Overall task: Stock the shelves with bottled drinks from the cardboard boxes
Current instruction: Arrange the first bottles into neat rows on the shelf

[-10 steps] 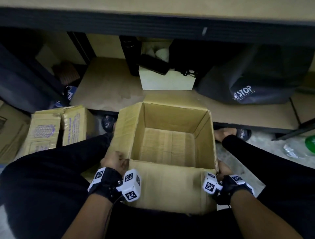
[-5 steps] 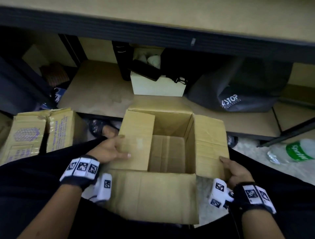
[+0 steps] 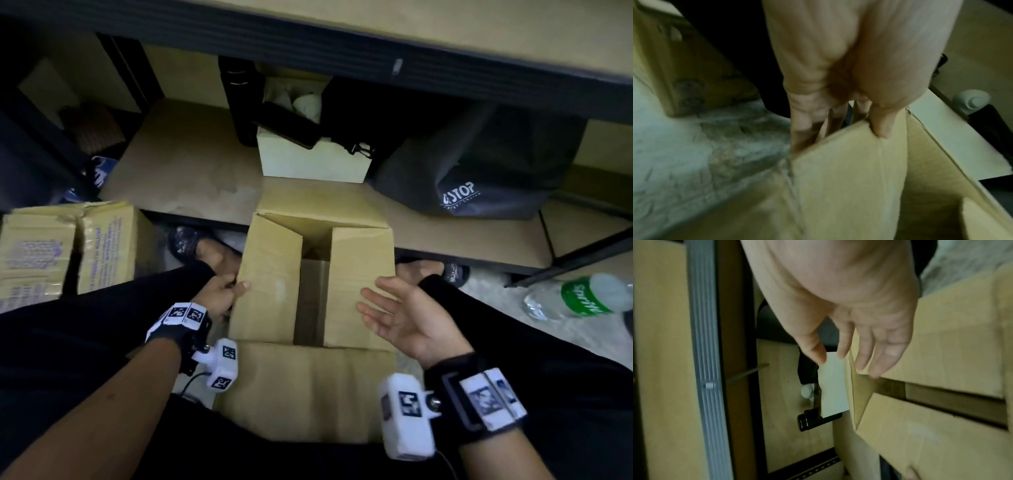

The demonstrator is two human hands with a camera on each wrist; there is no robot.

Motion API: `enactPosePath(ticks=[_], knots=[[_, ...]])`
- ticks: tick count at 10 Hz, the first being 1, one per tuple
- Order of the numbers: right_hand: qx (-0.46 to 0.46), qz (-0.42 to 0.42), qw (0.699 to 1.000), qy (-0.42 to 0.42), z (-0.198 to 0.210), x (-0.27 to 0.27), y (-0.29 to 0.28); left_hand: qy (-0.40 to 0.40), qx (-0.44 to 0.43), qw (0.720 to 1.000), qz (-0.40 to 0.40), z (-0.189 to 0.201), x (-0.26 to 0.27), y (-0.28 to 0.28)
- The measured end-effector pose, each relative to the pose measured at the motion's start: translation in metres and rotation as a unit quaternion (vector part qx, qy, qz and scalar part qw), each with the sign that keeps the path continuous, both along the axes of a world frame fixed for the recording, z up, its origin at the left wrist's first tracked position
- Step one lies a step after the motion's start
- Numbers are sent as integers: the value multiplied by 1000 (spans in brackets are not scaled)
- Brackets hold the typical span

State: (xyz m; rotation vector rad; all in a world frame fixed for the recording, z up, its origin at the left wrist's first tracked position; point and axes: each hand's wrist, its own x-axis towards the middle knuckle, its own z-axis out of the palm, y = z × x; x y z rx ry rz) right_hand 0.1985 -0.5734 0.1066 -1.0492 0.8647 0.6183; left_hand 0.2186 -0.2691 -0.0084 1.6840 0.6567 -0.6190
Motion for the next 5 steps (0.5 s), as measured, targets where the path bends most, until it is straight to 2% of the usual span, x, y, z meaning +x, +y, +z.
enactPosePath(ticks=[1,2,3,4,5], knots=[[-51,-69,995,56,-7,-4,-29,-30,42,998,-46,7,27,4],[-163,-45,975,147,-25,-30,-52,-42,152,982,-108,-55,68,41],[-117,58,963,236,-42,-60,-52,-48,216,963,-154,-24,71,21],[-85,136,959,235,-42,-63,-54,-6,119,981,-150,2,56,13],[-65,140,968,200,-42,-55,-60,102,8,986,-134,10,46,33]])
